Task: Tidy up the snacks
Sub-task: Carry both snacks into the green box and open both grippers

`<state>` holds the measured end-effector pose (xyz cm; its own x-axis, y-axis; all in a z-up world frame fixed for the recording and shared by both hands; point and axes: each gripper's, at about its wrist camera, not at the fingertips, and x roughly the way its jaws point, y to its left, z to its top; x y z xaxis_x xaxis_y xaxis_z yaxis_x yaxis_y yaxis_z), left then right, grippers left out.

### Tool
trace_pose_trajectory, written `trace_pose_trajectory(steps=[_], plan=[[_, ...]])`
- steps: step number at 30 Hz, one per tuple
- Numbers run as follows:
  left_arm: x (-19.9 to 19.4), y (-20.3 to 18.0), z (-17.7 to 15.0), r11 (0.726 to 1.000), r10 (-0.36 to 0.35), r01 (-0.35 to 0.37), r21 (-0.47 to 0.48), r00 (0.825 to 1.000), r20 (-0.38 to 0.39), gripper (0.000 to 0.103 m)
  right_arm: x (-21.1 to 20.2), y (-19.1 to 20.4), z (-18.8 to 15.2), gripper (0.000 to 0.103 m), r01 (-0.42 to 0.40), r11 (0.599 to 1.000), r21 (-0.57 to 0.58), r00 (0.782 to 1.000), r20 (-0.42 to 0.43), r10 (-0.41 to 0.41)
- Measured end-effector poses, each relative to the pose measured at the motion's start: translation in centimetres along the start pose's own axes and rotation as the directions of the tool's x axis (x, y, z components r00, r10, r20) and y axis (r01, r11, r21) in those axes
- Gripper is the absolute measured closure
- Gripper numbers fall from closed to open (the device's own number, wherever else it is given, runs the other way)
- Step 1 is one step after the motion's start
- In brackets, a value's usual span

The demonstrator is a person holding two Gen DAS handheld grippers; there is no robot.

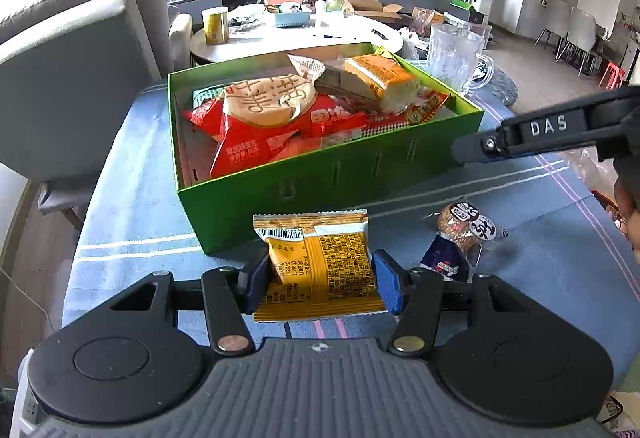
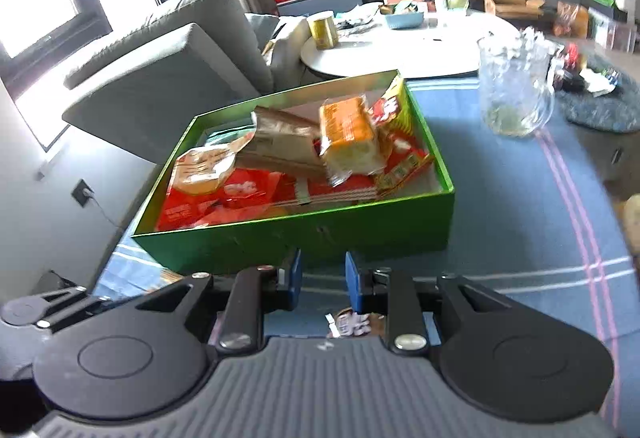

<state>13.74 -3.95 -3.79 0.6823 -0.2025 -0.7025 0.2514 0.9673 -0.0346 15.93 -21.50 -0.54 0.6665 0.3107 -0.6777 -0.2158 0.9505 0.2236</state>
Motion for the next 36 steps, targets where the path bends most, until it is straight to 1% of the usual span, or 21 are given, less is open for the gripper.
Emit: trace_pose_trajectory(steps=[1, 3, 4, 5, 8, 12, 16, 17, 19, 21, 23, 27, 29, 33, 36], plan=[[0.0, 0.1, -0.1, 1.000, -0.002, 0.002, -0.002, 1.000, -0.004, 0.051, 0.4, -0.4, 0.0, 0.054, 0.015, 1.000, 0.012, 1.000, -0.014, -0.015], [0.1, 0.2, -0.4, 1.000, -0.008, 0.008, -0.005, 1.000, -0.013, 0.051, 0.8, -1.1, -0.4, 0.039, 0.039, 0.998, 0.048, 0.998, -0.054, -0.037], [0.2, 0.3, -0.5, 1.000, -0.010, 0.010, -0.006, 1.000, -0.016, 0.051, 1.0, -1.3, -0.7, 0.024, 0.048, 0.997, 0.065, 0.997, -0.069, -0.043], [0.2, 0.3, -0.5, 1.000, -0.012, 0.012, -0.007, 1.000, -0.019, 0.051, 1.1, -1.4, -1.0, 0.017, 0.055, 0.996, 0.075, 0.996, -0.076, -0.049], [0.2, 0.4, -0.7, 1.000, -0.019, 0.018, -0.012, 1.000, -0.019, 0.051, 1.6, -1.1, -1.7, 0.012, 0.061, 0.996, 0.058, 0.994, -0.095, -0.056], [0.1, 0.7, -0.8, 0.999, -0.024, 0.023, -0.024, 1.000, -0.019, 0.051, 2.8, -0.3, -2.2, 0.012, 0.100, 0.995, 0.002, 0.986, -0.131, -0.099], [0.6, 1.2, -0.1, 0.999, -0.009, 0.007, -0.039, 0.999, -0.046, 0.051, 3.4, 0.1, -2.9, 0.013, 0.116, 0.992, -0.045, 0.979, -0.166, -0.122], [0.6, 1.3, 0.1, 0.999, -0.009, 0.007, -0.040, 0.999, -0.044, 0.051, 3.6, 0.1, -3.1, 0.014, 0.116, 0.992, -0.051, 0.977, -0.175, -0.123], [0.2, 1.4, 0.5, 0.999, -0.018, 0.017, -0.044, 1.000, -0.024, 0.051, 3.5, 0.4, -3.4, 0.022, 0.120, 0.990, -0.079, 0.978, -0.162, -0.131], [-0.1, 1.4, 0.7, 0.998, -0.031, 0.031, -0.049, 1.000, -0.005, 0.051, 3.3, 0.5, -3.5, 0.023, 0.112, 0.990, -0.082, 0.980, -0.158, -0.124], [-0.4, 1.5, 0.9, 0.998, -0.037, 0.037, -0.044, 0.999, 0.002, 0.051, 3.0, 0.4, -3.4, 0.024, 0.083, 0.995, -0.058, 0.984, -0.153, -0.091], [-1.1, 1.8, 1.3, 0.998, -0.051, 0.052, -0.041, 0.998, 0.028, 0.051, 1.5, 0.5, -2.4, 0.024, 0.053, 0.998, -0.035, 0.993, -0.102, -0.056], [-1.7, 1.9, 1.7, 0.997, -0.059, 0.061, -0.040, 0.997, 0.055, 0.051, 0.2, 0.4, -1.7, 0.024, 0.028, 0.999, -0.018, 0.997, -0.065, -0.029], [-3.6, 2.2, 3.0, 0.996, -0.077, 0.083, -0.032, 0.985, 0.155, 0.051, -1.9, 0.6, 0.5, 0.024, -0.028, 0.999, 0.019, 0.999, 0.018, 0.028], [-4.5, 2.6, 4.3, 0.995, -0.088, 0.096, -0.026, 0.973, 0.214, 0.051, -2.1, 1.2, 2.5, 0.024, -0.046, 0.999, 0.029, 0.997, 0.066, 0.044]])
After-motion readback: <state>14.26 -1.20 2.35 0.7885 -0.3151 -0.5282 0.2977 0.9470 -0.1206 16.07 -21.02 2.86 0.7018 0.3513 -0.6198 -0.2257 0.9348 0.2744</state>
